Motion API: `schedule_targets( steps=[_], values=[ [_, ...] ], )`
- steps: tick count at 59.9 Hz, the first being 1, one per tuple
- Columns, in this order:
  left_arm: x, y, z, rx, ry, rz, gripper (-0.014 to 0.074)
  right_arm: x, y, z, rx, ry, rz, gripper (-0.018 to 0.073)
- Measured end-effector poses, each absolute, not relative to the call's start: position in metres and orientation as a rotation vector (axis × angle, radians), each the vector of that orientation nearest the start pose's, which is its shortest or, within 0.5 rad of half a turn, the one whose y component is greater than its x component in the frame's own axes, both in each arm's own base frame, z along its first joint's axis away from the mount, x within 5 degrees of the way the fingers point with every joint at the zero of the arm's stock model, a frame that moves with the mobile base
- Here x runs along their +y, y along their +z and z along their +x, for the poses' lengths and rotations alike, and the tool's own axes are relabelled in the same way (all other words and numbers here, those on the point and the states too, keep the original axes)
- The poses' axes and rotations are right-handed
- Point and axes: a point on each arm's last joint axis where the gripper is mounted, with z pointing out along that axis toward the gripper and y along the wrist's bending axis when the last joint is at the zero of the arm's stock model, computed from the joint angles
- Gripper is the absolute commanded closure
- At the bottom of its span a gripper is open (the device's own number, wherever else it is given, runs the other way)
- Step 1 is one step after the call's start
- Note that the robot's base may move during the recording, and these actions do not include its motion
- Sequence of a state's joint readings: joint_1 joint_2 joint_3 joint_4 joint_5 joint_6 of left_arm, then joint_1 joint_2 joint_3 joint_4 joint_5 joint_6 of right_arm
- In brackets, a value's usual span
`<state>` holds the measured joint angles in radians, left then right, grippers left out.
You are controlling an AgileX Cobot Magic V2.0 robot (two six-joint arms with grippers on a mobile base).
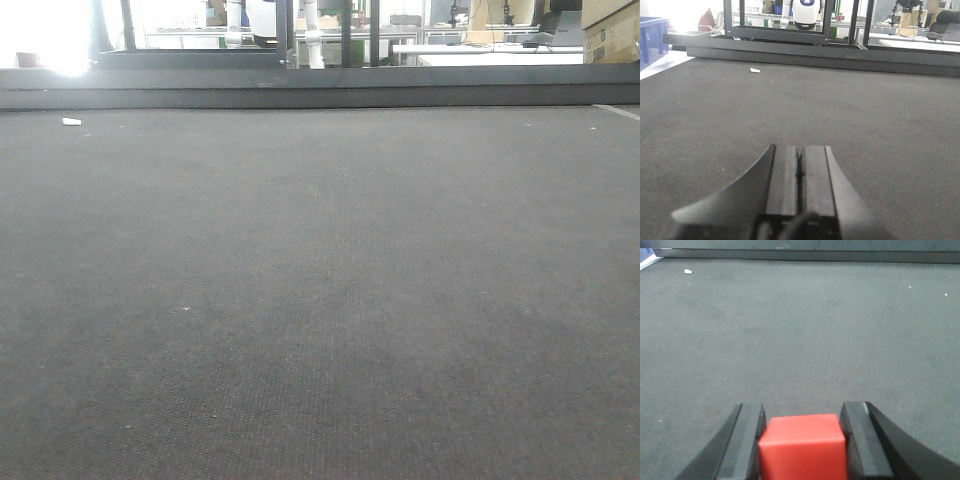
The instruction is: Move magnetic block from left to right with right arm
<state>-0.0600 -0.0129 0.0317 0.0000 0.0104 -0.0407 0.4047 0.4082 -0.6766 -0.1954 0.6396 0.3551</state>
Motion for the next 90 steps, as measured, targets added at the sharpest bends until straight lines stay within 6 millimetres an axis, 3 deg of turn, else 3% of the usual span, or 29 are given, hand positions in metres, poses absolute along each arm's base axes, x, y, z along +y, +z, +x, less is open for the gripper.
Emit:
schedule_targets(
  steps=[67,90],
  values=[
    [-0.0001,0.2022,0.0566,1.513,-0.034,-0.029,0.0713,0.0181,0.3538,0.0690,1.852,0.313,-0.110,0.0386],
    [-0.0043,0.2022,0.0565,1.513,-0.093,0.026,0.0713,0.0181,0.3538,0.0690,1.852,0.313,-0.110,0.0386]
  ],
)
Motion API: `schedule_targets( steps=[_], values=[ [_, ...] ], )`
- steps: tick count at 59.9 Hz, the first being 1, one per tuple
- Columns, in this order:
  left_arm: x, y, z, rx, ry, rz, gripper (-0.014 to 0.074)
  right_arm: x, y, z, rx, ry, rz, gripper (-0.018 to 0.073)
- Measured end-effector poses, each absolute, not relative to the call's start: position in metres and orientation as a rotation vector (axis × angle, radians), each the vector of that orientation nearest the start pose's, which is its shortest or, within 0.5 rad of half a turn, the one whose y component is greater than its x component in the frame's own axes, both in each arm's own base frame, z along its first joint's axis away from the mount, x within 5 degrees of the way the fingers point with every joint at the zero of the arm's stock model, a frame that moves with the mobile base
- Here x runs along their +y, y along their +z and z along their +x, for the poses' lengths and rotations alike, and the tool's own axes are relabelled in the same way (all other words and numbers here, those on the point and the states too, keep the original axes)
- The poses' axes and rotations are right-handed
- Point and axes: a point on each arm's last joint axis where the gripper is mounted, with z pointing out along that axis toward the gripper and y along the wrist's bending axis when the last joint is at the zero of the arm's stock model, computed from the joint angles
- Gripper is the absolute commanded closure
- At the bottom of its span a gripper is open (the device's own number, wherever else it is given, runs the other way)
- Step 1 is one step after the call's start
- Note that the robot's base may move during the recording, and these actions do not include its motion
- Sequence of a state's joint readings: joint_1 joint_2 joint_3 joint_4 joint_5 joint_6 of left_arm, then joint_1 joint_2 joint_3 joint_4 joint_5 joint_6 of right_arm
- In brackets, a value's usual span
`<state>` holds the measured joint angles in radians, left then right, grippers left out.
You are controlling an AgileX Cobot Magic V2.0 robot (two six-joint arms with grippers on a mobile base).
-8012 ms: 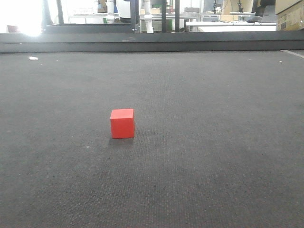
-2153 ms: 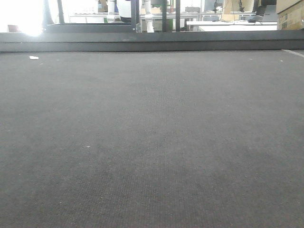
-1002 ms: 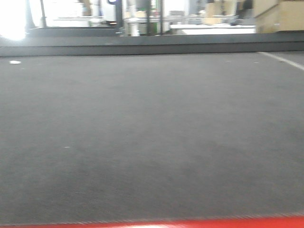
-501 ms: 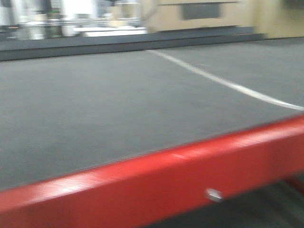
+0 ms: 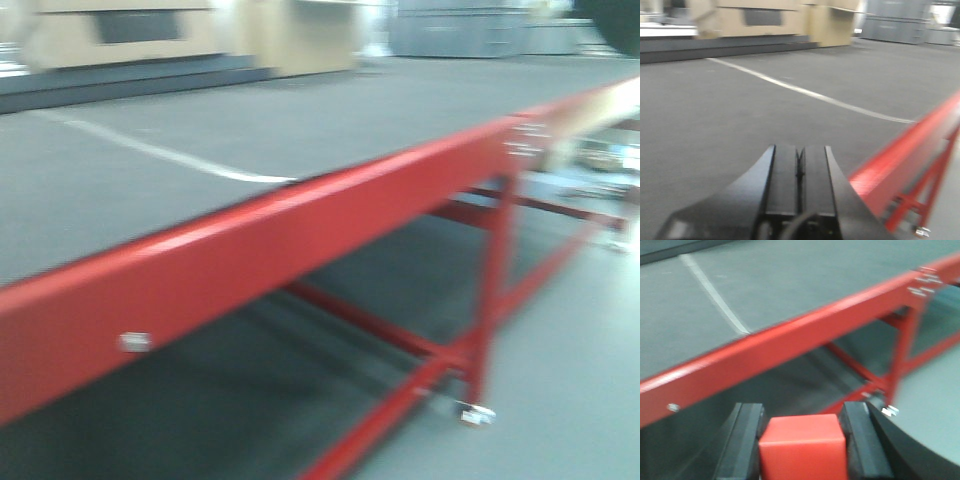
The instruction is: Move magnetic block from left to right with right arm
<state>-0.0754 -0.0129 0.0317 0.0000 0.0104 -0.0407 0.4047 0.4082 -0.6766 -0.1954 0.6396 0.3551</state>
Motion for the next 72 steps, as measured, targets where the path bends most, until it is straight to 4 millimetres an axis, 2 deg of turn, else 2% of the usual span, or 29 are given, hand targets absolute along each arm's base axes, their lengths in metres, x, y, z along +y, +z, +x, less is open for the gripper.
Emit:
schedule_targets(
  steps=[72],
  values=[
    [-0.0040,0.2022,0.0565,1.513,-0.090,0.023,0.0713,0.0181,0.3538,0.0690,1.852,0.312,-0.112,0.0386]
  ],
)
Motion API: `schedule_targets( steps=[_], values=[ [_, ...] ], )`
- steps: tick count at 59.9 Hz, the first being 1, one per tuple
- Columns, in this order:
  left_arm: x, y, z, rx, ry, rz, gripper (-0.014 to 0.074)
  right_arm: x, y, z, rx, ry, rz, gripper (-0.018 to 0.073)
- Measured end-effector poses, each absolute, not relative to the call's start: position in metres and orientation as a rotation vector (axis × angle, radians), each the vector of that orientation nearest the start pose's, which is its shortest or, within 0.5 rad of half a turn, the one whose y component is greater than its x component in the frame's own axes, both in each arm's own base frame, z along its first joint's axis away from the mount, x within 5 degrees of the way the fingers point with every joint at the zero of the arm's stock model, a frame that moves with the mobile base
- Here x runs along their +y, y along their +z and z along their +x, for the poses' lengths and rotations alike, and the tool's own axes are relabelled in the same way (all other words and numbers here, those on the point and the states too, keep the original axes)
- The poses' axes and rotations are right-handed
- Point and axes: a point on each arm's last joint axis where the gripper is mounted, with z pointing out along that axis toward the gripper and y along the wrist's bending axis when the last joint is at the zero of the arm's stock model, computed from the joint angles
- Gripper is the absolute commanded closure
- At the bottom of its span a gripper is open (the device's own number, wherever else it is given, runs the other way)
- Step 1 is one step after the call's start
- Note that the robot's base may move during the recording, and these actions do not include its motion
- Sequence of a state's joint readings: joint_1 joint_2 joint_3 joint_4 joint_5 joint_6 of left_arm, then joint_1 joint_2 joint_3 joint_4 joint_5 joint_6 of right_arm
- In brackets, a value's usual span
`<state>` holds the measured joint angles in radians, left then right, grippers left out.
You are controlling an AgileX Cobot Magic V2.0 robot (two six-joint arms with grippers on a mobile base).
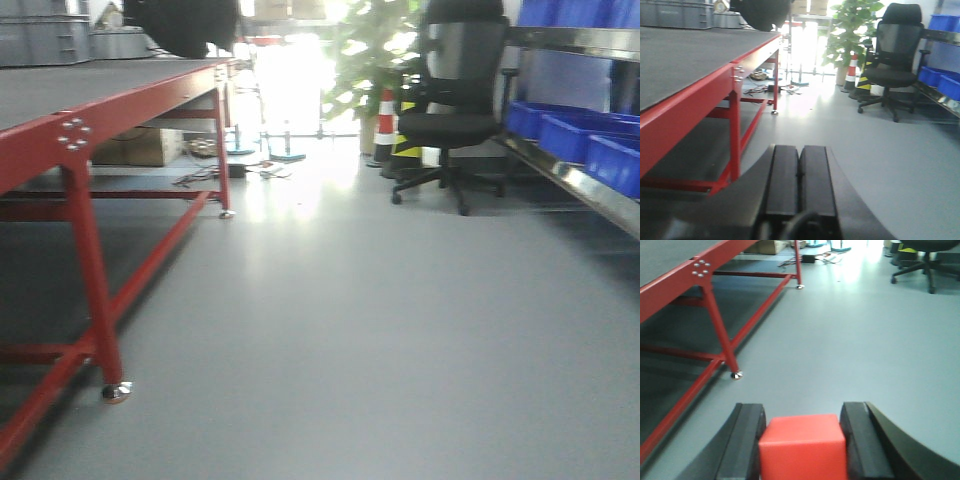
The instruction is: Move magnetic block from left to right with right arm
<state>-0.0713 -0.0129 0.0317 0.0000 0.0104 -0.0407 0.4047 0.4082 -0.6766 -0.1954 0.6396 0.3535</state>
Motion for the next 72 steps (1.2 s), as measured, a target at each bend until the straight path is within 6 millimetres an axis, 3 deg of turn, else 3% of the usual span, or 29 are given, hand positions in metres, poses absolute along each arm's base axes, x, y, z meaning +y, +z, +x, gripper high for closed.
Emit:
schedule_targets(
  steps=[72],
  values=[
    [-0.0049,0.2021,0.0564,1.515,-0.102,0.035,0.0713,0.0180,0.3535,0.0689,1.855,0.311,-0.112,0.0386]
  ],
)
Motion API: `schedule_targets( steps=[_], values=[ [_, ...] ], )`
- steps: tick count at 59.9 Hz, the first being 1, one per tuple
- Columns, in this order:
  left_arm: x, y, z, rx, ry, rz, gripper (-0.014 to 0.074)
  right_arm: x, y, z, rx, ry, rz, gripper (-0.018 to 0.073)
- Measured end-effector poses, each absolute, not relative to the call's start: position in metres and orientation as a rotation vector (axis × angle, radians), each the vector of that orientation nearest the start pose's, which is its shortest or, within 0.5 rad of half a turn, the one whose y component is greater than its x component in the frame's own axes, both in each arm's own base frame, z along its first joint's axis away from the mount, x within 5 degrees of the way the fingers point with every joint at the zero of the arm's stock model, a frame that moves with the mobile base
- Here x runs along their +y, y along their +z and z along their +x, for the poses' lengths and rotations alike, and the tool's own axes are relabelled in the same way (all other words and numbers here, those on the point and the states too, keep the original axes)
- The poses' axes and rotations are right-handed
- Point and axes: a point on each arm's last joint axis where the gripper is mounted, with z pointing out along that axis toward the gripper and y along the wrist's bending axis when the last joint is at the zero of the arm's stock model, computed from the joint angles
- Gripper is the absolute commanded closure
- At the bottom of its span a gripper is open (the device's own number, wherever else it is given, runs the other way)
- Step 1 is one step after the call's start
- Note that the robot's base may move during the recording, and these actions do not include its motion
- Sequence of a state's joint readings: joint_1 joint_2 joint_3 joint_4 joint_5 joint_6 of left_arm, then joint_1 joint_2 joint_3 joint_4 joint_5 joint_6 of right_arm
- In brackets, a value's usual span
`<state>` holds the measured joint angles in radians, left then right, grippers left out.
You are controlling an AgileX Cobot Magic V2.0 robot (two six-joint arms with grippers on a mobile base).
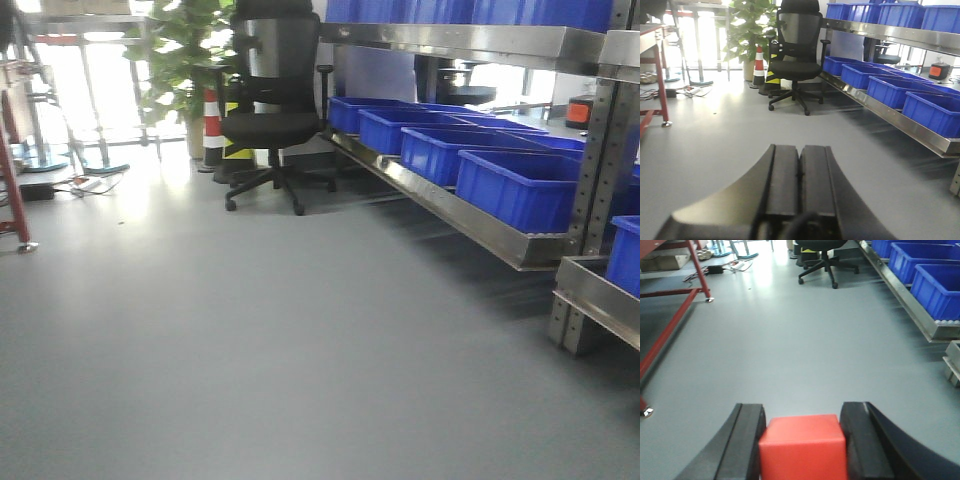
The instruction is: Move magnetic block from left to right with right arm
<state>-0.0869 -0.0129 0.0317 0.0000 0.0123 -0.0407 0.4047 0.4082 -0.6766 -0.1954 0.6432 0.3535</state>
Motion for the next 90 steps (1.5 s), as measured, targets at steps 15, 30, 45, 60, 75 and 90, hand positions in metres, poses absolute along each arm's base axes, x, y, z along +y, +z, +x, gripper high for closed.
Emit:
schedule_targets(
  steps=[15,30,45,60,75,90],
  values=[
    [-0.0049,0.2021,0.0564,1.515,-0.102,0.035,0.0713,0.0180,0.3535,0.0689,1.855,0.311,-0.112,0.0386],
    [-0.0049,0.2021,0.0564,1.515,-0.102,0.035,0.0713,0.0179,0.3534,0.0689,1.857,0.310,-0.111,0.0386],
    [-0.0049,0.2021,0.0564,1.515,-0.102,0.035,0.0713,0.0179,0.3532,0.0688,1.859,0.310,-0.111,0.0386],
    [-0.0049,0.2021,0.0564,1.515,-0.102,0.035,0.0713,0.0179,0.3532,0.0688,1.859,0.310,-0.111,0.0386],
    [-0.0049,0.2021,0.0564,1.515,-0.102,0.035,0.0713,0.0179,0.3532,0.0688,1.859,0.310,-0.111,0.0386],
    [-0.0049,0.2021,0.0564,1.515,-0.102,0.035,0.0713,0.0179,0.3532,0.0688,1.859,0.310,-0.111,0.0386]
  ],
)
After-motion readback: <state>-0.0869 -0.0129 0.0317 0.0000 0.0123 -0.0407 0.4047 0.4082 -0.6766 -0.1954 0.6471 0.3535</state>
